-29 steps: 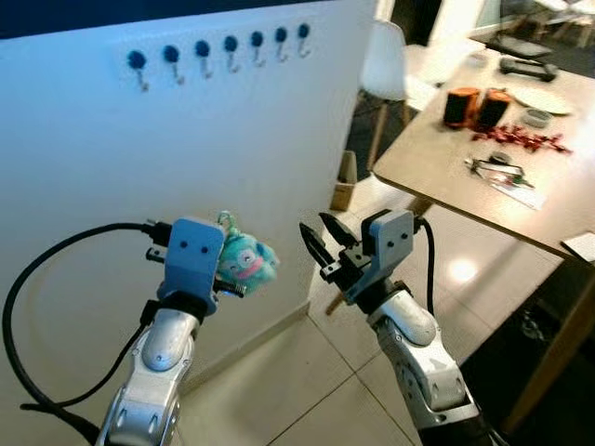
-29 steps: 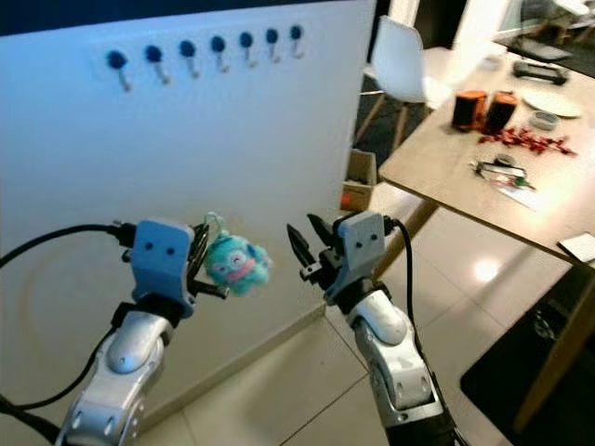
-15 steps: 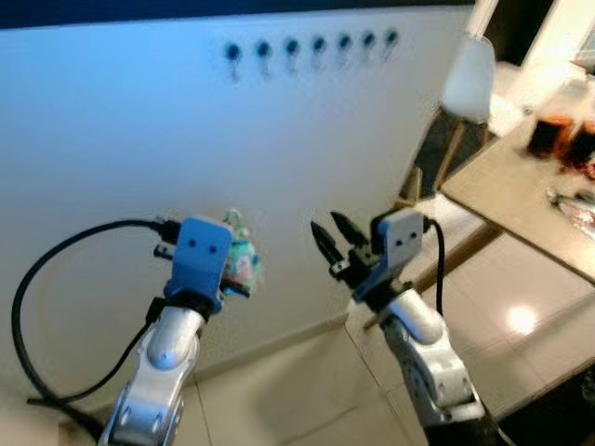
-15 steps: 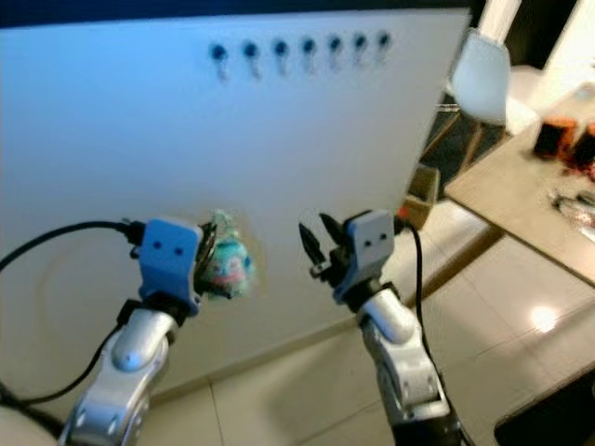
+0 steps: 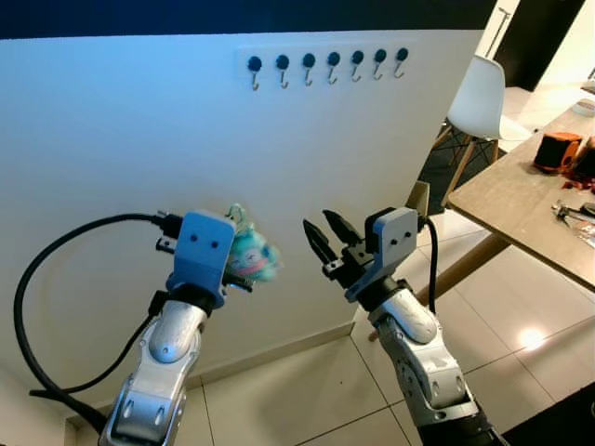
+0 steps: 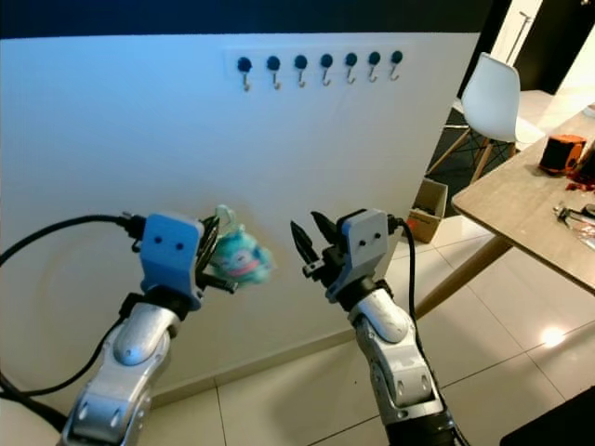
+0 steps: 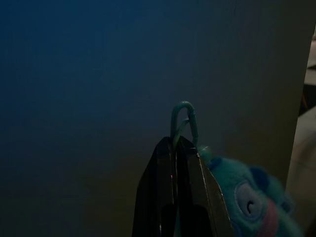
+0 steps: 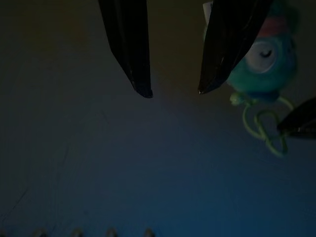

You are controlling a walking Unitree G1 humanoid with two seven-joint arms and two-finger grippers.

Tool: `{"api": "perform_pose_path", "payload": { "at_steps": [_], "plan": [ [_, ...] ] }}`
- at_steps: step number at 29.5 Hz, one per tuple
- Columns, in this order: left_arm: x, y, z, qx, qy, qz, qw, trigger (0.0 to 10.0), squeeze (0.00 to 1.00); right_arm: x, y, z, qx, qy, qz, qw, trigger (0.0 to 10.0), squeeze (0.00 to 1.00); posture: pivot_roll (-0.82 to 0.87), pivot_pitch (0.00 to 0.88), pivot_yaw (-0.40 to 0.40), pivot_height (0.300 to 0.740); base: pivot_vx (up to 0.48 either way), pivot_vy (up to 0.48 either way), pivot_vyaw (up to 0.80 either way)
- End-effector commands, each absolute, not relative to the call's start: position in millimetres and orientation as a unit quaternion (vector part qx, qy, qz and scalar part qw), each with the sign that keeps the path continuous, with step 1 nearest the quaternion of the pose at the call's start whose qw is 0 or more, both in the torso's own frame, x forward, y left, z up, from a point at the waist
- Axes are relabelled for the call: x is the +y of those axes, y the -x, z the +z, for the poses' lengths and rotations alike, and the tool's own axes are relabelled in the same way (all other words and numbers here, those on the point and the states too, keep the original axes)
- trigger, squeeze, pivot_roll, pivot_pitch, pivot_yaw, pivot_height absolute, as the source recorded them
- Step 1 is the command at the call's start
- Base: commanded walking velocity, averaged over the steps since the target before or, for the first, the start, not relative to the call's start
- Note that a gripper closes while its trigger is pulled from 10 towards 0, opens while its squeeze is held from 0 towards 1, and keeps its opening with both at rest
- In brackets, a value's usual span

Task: Hang keys on a hook

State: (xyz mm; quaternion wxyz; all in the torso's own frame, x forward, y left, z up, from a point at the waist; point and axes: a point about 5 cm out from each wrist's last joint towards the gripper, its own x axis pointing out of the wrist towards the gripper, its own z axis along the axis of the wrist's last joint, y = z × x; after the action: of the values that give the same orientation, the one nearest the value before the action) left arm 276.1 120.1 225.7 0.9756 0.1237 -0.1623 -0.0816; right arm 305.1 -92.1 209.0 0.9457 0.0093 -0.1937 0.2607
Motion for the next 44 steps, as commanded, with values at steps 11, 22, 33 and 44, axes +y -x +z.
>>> {"api": "perform_pose_path", "payload": {
  "at_steps": [11,22,33,44],
  "plan": [
    [110,-284,231,-0.161,-0.108,-0.104,0.976,10.0,0.00,-107,-308,208,-0.196,-0.014,0.222,0.955,10.0,0.00,0.13,0.140,-0.042,0.740,0.000,0.000,0.00],
    [113,-279,218,-0.138,-0.126,-0.102,0.977,10.0,0.00,-105,-306,205,-0.192,-0.016,0.226,0.955,10.0,0.00,0.14,0.144,-0.050,0.740,0.000,0.000,0.00],
    [116,-281,216,-0.137,-0.141,-0.084,0.977,10.0,0.00,-103,-306,204,-0.187,-0.009,0.231,0.955,10.0,0.00,0.14,0.149,-0.056,0.740,0.000,-0.386,0.00],
    [117,-281,215,-0.133,-0.140,-0.080,0.978,10.0,0.00,-103,-305,203,-0.182,-0.005,0.231,0.956,10.0,0.00,0.14,0.151,-0.054,0.740,0.000,-0.462,0.00]
  ]
}}
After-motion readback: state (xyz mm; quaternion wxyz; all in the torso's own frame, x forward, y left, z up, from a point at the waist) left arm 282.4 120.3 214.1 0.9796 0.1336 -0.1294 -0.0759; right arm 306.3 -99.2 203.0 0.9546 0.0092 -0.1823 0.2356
